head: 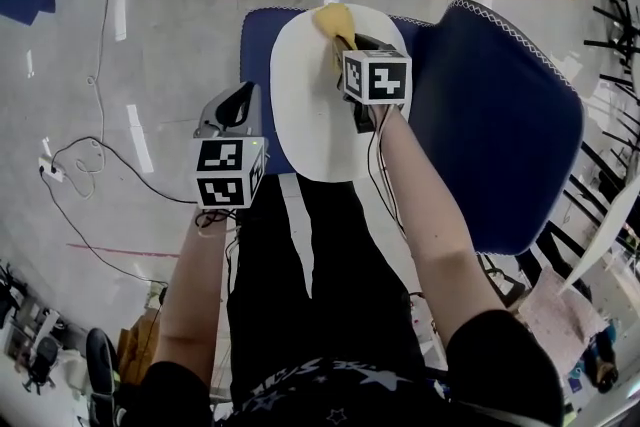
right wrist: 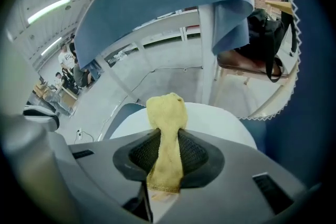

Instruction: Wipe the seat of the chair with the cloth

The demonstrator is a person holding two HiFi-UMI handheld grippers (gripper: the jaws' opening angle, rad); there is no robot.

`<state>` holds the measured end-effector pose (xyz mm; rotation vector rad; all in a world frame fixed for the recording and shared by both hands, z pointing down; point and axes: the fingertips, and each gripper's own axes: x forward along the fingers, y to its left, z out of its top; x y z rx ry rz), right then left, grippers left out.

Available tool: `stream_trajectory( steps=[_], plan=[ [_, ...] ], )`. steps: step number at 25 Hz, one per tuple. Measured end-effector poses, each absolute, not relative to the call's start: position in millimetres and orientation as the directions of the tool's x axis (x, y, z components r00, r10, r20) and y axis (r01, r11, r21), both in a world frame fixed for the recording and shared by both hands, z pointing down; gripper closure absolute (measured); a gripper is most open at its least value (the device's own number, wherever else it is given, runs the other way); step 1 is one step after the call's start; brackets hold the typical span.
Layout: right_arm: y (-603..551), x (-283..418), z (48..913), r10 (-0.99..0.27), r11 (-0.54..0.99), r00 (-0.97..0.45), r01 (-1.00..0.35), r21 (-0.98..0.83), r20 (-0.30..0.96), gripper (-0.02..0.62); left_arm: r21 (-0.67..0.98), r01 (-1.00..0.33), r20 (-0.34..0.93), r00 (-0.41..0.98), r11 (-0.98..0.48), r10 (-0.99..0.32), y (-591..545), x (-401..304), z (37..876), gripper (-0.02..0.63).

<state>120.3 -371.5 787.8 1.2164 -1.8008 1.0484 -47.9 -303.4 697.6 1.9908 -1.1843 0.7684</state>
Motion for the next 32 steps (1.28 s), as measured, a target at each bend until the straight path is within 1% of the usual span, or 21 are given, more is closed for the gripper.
stream_trajectory(
  steps=[7, 15, 18, 22, 26, 32],
  plan=[
    [-363.5, 183.4, 785.6, -0.393, 0.125, -0.164, -0.984, -0.125, 0.905, 0.492, 0.253, -0.883, 0.767, 0.432, -0.395, -0.475, -297.4, -31.3, 696.0, 0.584],
    [-350.4, 224.9, 785.6, -0.403, -0.023, -0.089, -0.994, -0.108, 0.911, 0.491, 0.257, -0.866, 0.762, 0.454, -0.428, -0.462, -296.9, -18.1, 689.8, 0.584],
    [-346.4, 227.4, 781.6, -0.410, -0.038, -0.069, -0.995, -0.093, 0.909, 0.491, 0.258, -0.863, 0.759, 0.460, -0.435, -0.461, -294.2, -17.3, 688.6, 0.584],
    [-342.2, 203.0, 766.7, -0.423, 0.013, -0.100, -0.995, -0.104, 0.900, 0.492, 0.263, -0.864, 0.757, 0.460, -0.428, -0.463, -291.4, -25.1, 684.6, 0.584],
    [-329.6, 153.1, 753.8, -0.432, 0.044, -0.203, -0.978, -0.204, 0.879, 0.492, 0.264, -0.867, 0.753, 0.460, -0.423, -0.471, -290.2, -35.3, 681.2, 0.584],
    [-303.9, 68.7, 757.4, -0.385, 0.122, -0.370, -0.929, -0.351, 0.845, 0.492, 0.260, -0.884, 0.756, 0.437, -0.390, -0.487, -291.3, -55.4, 683.2, 0.584]
  ],
)
